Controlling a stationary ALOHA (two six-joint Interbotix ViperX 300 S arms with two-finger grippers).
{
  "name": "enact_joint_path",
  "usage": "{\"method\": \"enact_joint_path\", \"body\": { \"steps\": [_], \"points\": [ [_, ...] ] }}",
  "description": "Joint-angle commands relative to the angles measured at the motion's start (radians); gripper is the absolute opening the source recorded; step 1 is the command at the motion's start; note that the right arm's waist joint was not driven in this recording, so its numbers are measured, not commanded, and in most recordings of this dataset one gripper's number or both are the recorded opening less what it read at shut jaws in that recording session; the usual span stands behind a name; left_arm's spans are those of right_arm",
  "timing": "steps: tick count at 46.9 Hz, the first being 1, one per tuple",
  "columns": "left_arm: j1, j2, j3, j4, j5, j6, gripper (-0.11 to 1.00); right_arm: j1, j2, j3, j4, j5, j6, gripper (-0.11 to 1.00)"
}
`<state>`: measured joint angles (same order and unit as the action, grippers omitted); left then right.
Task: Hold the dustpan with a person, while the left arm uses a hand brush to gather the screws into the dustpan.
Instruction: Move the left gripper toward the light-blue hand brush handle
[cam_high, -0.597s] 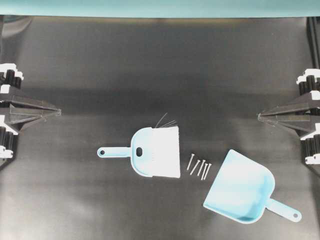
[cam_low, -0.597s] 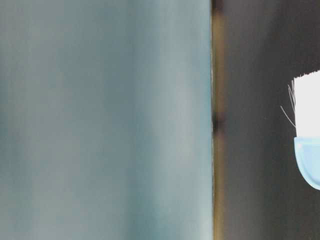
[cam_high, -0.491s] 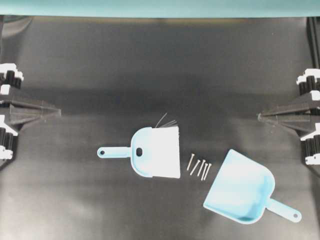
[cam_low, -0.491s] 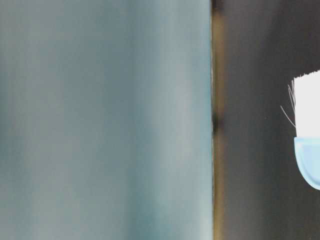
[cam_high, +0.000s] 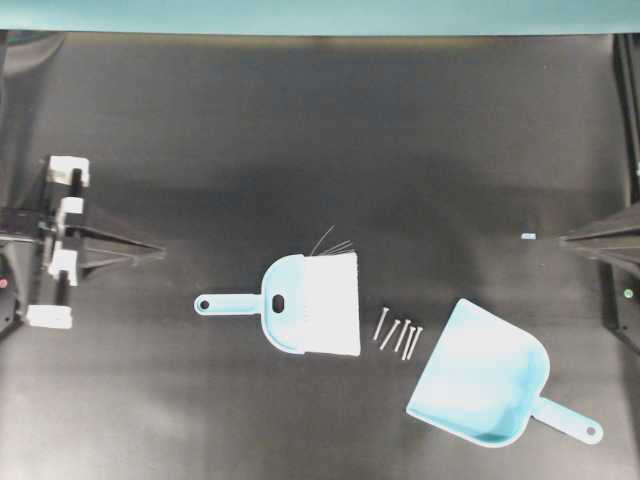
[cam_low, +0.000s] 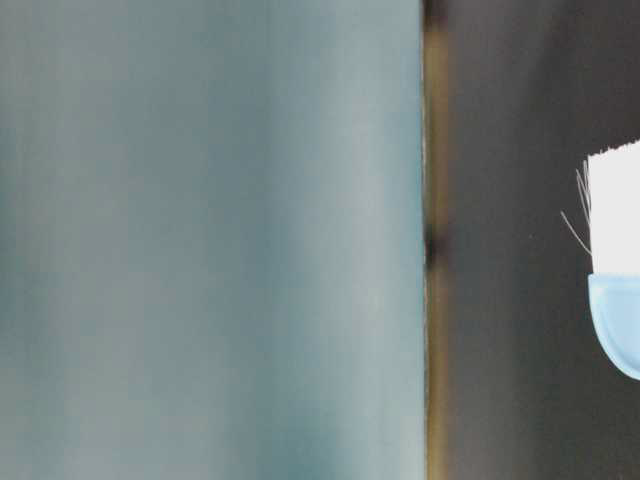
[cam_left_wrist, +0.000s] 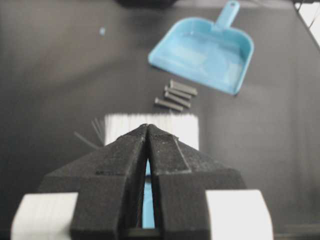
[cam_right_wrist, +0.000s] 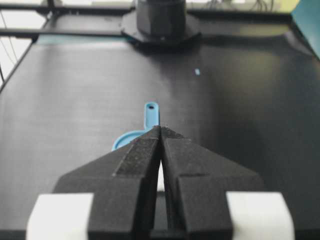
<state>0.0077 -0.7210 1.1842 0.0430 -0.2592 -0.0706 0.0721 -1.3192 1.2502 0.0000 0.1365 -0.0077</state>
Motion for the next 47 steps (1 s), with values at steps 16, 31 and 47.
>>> {"method": "enact_joint_path", "body": {
  "steps": [16,31,47],
  "points": [
    [0.002,0.255,0.086,0.003,-0.383,-0.054,0.71,0.0,-0.078,0.051,0.003,0.052,0.008,-0.01],
    [0.005,0.549,0.101,0.003,-0.66,-0.067,0.87,0.0,-0.1,0.089,0.0,0.055,0.008,-0.01],
    [-0.02,0.845,0.021,0.003,-0.716,-0.074,0.87,0.0,-0.156,0.097,0.0,0.057,0.006,-0.01]
  ]
}}
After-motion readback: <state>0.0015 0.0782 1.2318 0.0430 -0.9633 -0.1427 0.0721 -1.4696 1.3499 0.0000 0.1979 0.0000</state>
